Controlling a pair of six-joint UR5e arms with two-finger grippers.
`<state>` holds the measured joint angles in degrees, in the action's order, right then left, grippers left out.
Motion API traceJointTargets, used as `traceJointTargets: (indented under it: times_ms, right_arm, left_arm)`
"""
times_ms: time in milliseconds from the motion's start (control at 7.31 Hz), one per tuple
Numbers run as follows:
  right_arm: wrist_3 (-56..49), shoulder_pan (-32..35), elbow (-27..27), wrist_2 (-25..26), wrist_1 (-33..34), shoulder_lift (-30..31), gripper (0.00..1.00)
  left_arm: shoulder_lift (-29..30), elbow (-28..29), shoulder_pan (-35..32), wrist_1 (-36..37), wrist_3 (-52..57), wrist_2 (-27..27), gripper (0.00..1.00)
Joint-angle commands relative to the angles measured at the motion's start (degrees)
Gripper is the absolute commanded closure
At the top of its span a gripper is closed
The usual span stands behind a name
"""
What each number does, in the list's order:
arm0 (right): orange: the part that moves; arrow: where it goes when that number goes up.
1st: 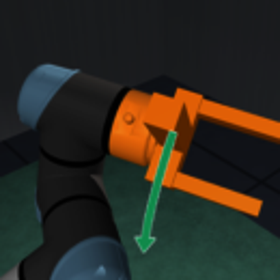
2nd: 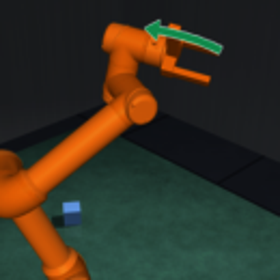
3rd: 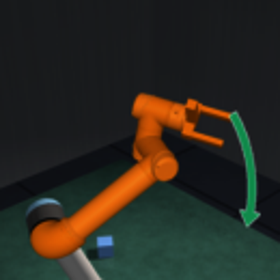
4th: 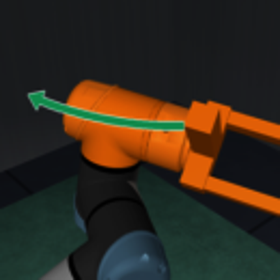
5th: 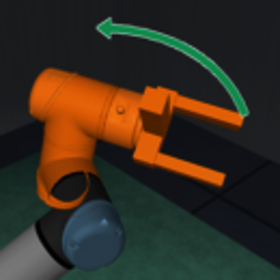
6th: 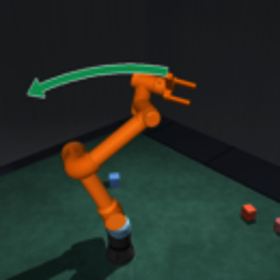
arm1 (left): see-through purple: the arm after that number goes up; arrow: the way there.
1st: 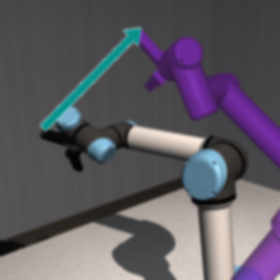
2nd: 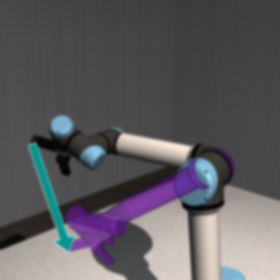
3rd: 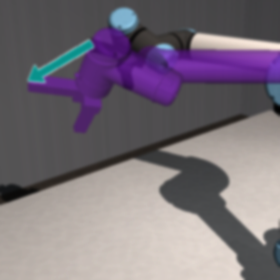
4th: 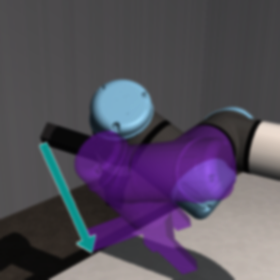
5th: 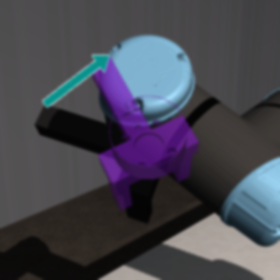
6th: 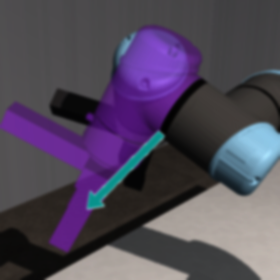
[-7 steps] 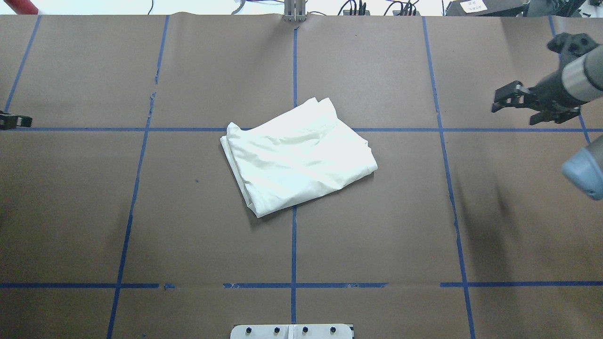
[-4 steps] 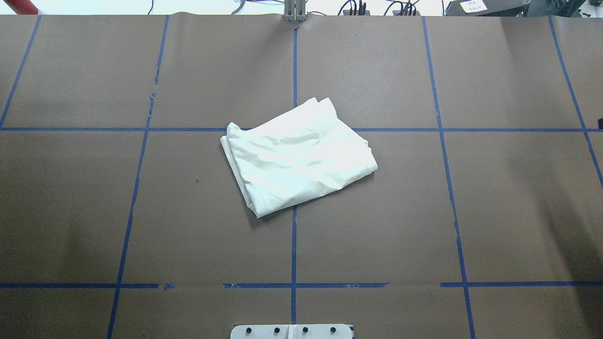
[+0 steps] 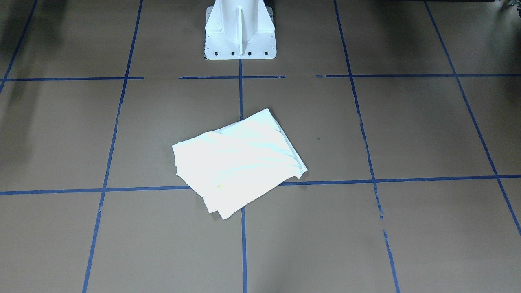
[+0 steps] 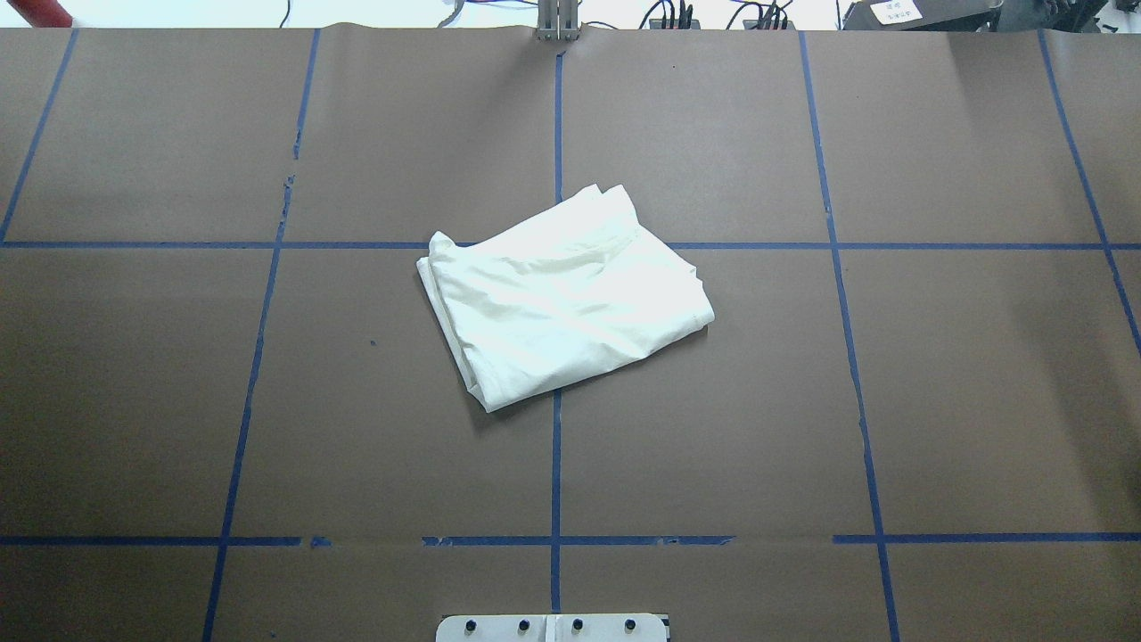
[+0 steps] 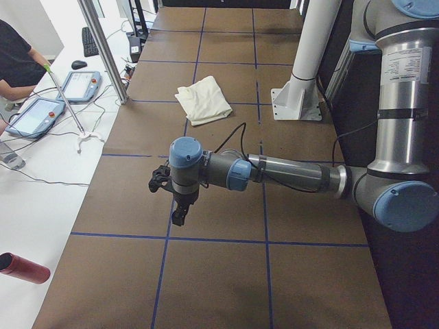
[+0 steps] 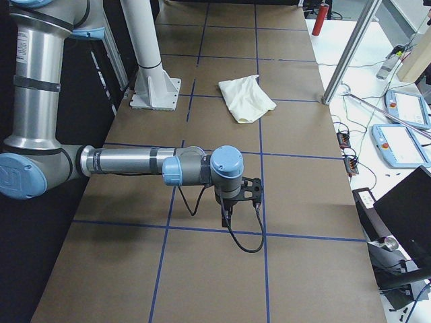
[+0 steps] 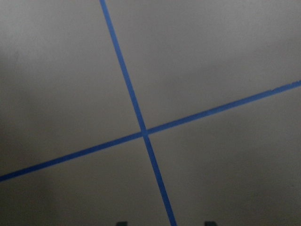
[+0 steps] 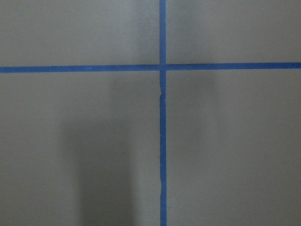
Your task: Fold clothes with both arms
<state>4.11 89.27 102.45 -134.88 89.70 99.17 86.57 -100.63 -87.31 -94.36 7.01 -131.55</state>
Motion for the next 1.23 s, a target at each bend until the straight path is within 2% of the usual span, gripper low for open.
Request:
traceJointTargets:
  times_ms: [0, 410, 547, 820, 1094]
  right_arm:
    - [-0.86, -1.10, -0.23, 0.23, 1.44, -0.21, 0.00]
    - [0.28, -1.20, -0.85, -0.38, 0.74, -0.29, 0.00]
    - [0.45, -1.20, -1.72, -0.38, 0.74, -0.55, 0.00]
    - [0.28, -1.20, -2.52, -0.29, 0.39, -0.64, 0.00]
    - [0.02, -1.20, -2.70, -1.34, 0.38, -0.99, 0.00]
  left_arm:
    - [-1.67, -1.76, -0.14, 0.05, -0.77, -0.11, 0.00]
    - [-1.93, -4.65, -0.22, 1.71, -0.95, -0.11, 0.00]
    - [-3.15, -5.19, -0.14, 7.46, -0.86, -1.33, 0.00]
    - [-5.09, -6.77, -0.14, 9.89, -0.95, -0.99, 0.00]
    - [-4.48, -8.34, -0.14, 10.07, -0.95, 3.30, 0.00]
